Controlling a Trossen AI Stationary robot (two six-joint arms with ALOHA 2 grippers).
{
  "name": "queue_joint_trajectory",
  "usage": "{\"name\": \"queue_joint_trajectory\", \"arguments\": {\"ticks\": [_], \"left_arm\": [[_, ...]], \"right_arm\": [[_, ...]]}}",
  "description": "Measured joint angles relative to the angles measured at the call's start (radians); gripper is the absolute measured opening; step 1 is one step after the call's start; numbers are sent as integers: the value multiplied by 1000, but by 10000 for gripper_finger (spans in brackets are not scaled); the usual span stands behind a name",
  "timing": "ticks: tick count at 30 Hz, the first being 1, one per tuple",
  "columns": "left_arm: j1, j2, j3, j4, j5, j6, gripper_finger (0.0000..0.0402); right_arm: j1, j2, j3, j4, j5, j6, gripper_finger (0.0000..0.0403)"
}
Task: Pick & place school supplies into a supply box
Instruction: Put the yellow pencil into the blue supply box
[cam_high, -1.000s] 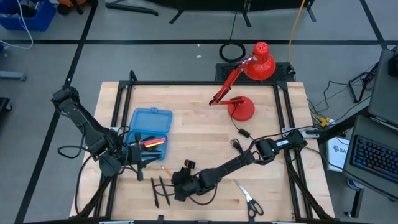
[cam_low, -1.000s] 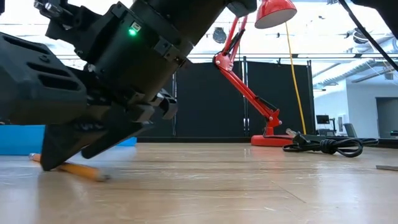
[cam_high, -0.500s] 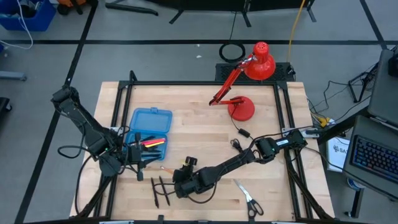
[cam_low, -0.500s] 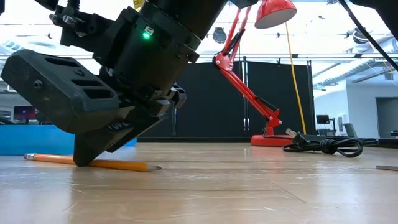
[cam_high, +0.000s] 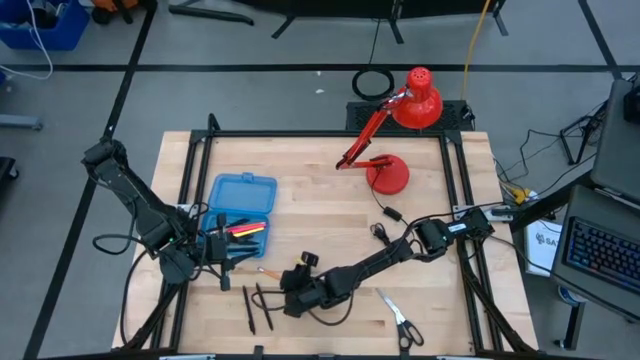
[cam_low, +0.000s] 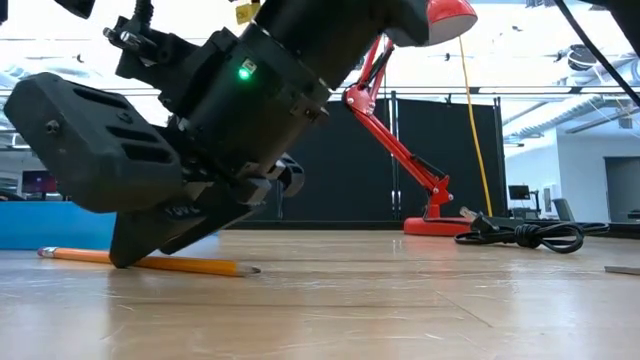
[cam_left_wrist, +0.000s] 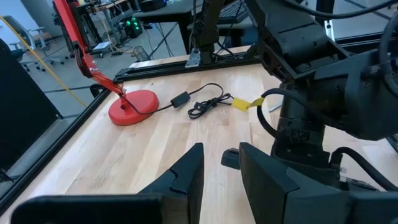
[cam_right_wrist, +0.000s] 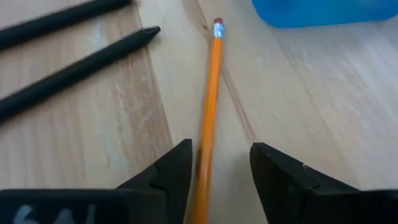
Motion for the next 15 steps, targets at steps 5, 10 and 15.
{"name": "queue_joint_trajectory", "arguments": {"ticks": [5, 10, 15], "left_arm": [[0, 0, 0, 0, -2, 1, 106], [3, 0, 0, 0, -2, 1, 106], [3, 0, 0, 0, -2, 0, 106]], "right_arm": [[9, 1, -23, 83, -2, -10, 121], [11, 4, -25, 129, -38, -7, 96], [12, 1, -98, 256, -43, 42, 79]]}}
